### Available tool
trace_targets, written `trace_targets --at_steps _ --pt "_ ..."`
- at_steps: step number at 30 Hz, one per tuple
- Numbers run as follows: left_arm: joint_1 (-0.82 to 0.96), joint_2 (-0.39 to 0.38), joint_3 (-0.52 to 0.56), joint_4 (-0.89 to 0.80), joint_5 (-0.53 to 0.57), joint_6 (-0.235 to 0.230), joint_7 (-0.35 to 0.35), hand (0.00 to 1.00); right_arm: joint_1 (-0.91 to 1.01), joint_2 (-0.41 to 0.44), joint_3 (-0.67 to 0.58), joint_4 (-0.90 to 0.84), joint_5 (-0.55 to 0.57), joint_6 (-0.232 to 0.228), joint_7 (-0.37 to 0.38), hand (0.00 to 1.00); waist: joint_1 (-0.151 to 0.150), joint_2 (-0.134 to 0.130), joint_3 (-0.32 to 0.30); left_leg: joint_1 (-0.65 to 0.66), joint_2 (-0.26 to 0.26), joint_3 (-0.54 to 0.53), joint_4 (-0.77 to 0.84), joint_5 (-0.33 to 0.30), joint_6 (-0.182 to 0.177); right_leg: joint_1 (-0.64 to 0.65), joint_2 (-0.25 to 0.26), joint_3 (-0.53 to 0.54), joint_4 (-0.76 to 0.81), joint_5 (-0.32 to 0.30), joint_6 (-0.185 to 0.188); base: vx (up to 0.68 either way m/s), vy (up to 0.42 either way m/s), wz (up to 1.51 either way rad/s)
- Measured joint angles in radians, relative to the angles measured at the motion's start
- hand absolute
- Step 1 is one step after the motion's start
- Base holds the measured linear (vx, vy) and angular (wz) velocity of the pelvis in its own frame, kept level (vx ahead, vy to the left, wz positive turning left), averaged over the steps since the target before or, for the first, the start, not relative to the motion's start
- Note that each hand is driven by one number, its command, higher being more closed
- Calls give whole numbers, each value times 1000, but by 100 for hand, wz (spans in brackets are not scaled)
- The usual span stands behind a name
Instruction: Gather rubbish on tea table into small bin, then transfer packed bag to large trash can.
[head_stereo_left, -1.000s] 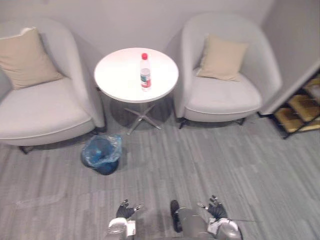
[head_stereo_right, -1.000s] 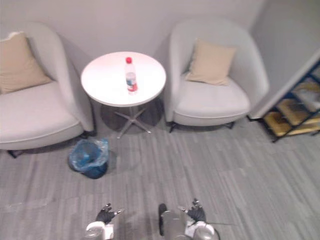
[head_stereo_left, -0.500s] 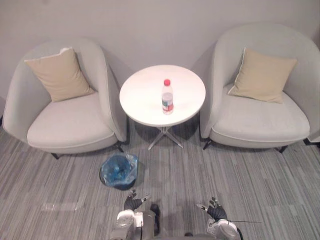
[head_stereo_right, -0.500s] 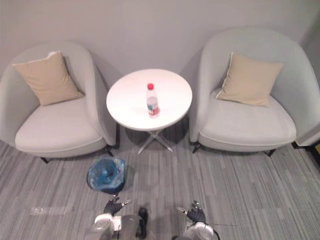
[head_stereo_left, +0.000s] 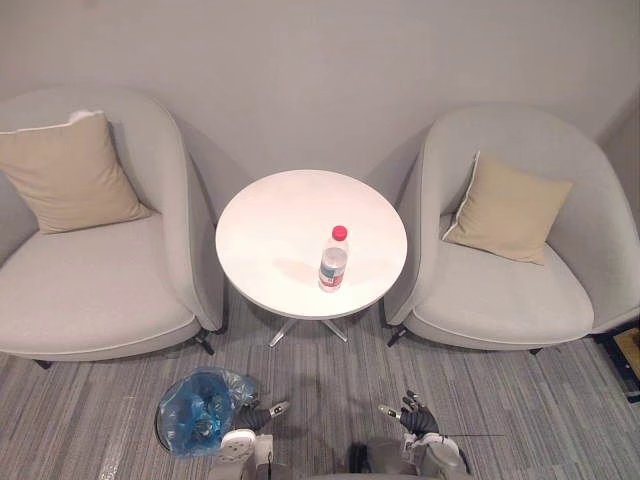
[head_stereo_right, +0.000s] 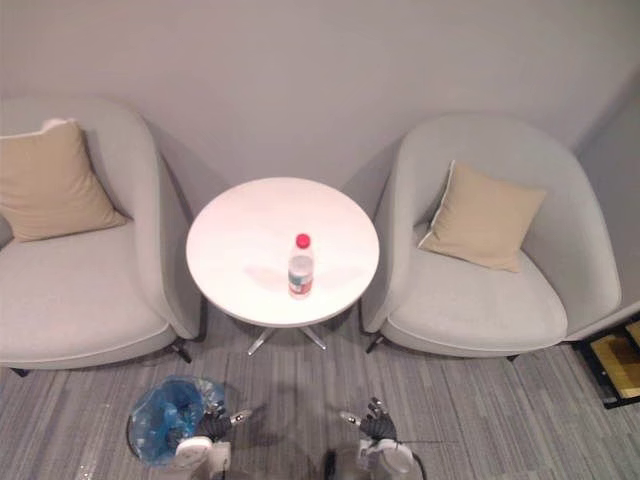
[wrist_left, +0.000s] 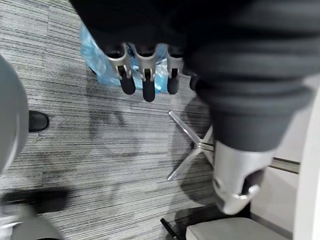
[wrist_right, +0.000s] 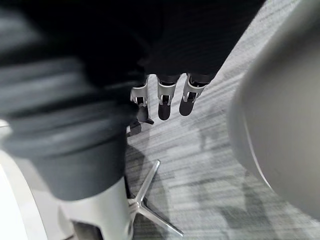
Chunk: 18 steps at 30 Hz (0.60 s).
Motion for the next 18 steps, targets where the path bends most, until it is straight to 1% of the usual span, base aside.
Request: trace_targets --at_steps 1,2,3,4,5,6,7,8,9,10,11,12,13,14,15,16,17,18 --pt "-13 -14 5 22 1 -1 0 0 -7 -13 -12 8 0 0 0 0 0 34 2 18 24 -41 16 -26 -13 27 19 -20 6 -13 6 431 -158 40" --pt "-12 -22 10 28 1 -2 -2 0 -7 -19 -21 8 1 0 -1 0 0 49 -1 16 38 -59 28 -22 -17 42 23 -27 -7 -18 -1 445 -207 39" --pt "-9 -45 13 30 2 -3 -1 0 -3 -30 -37 8 1 -1 -1 0 -10 73 -5 7 51 -88 76 -13 -26 89 31 -51 -55 -38 -8 343 -169 37" --pt "-12 -46 13 30 4 -3 -1 0 -3 -31 -45 7 2 -2 -2 0 -10 80 -1 -1 54 -90 106 -10 -32 107 35 -56 -65 -41 -12 391 -192 36" --pt "-13 -46 13 30 9 -2 -1 0 -3 -31 -47 9 2 -3 -3 0 -10 82 0 -17 53 -89 148 -1 -45 121 38 -62 -75 -44 -16 152 -72 21" --pt "-16 -49 14 28 11 -2 -1 0 -3 -31 -47 9 2 -3 -4 0 -10 78 2 -45 52 -81 217 19 -65 149 35 -66 -94 -47 -20 230 -84 25" --pt "-25 -44 14 27 12 -2 -1 0 -3 -29 -46 16 2 -2 -4 0 -7 58 13 -87 48 -77 331 54 -70 186 16 -68 -114 -55 -27 261 -74 21" --pt "-24 -43 12 25 13 -5 -1 0 -5 -28 -48 27 2 -2 -5 0 -2 53 17 -102 57 -44 367 20 -62 217 6 -69 -124 -55 -28 243 -52 15" --pt "-24 -44 9 25 13 -6 -1 0 -6 -29 -48 30 2 -2 -5 0 -2 51 18 -111 63 -32 364 4 -66 227 4 -70 -128 -56 -28 154 4 6" --pt "-26 -46 4 20 14 -5 -1 0 -6 -31 -51 34 1 -1 -6 0 -2 44 22 -128 71 -17 337 -20 -68 240 -6 -69 -131 -57 -27 85 37 3" --pt "-26 -43 -2 18 22 -6 -1 0 -6 -29 -52 34 0 0 -8 0 -1 43 21 -145 71 -4 298 -27 -62 248 -17 -67 -136 -63 -22 84 100 0" --pt "-28 -43 -10 18 30 -6 -1 0 -6 -31 -53 33 0 0 -10 0 -1 44 21 -162 68 6 224 -26 -61 249 -31 -65 -137 -73 -6 38 83 -2" --pt "-29 -44 -15 18 30 -6 -1 0 -5 -33 -53 33 -1 0 -11 0 -2 49 19 -172 65 4 189 -20 -62 248 -32 -64 -137 -75 -2 17 172 -3" --pt "-31 -45 -41 26 32 -4 -1 0 -3 -49 -50 32 -3 -1 -15 0 -2 78 11 -185 72 -5 74 62 -72 245 -23 -64 -133 -84 14 -10 190 -10" --pt "-35 -43 -49 29 33 -4 0 0 -8 -68 -42 38 -16 3 -20 0 -3 95 14 -177 77 -8 53 95 -73 253 -12 -43 -125 -92 33 -10 190 -11" --pt "-33 -43 -51 28 34 -5 0 0 -3 -67 -39 33 -30 4 -22 0 -3 88 10 -165 71 -5 37 98 -69 257 -17 -33 -127 -89 39 -7 173 -14" --pt "-30 -28 -53 30 45 -3 1 0 4 -61 -24 30 -48 0 -24 0 -1 70 6 -154 52 3 13 104 -59 260 -34 -21 -126 -94 52 -7 125 -11" --pt "-22 -15 -53 30 51 -4 2 0 8 -57 -15 29 -63 0 -25 0 -1 61 -1 -142 41 11 -10 109 -52 259 -46 -12 -127 -95 59 -5 176 -15"
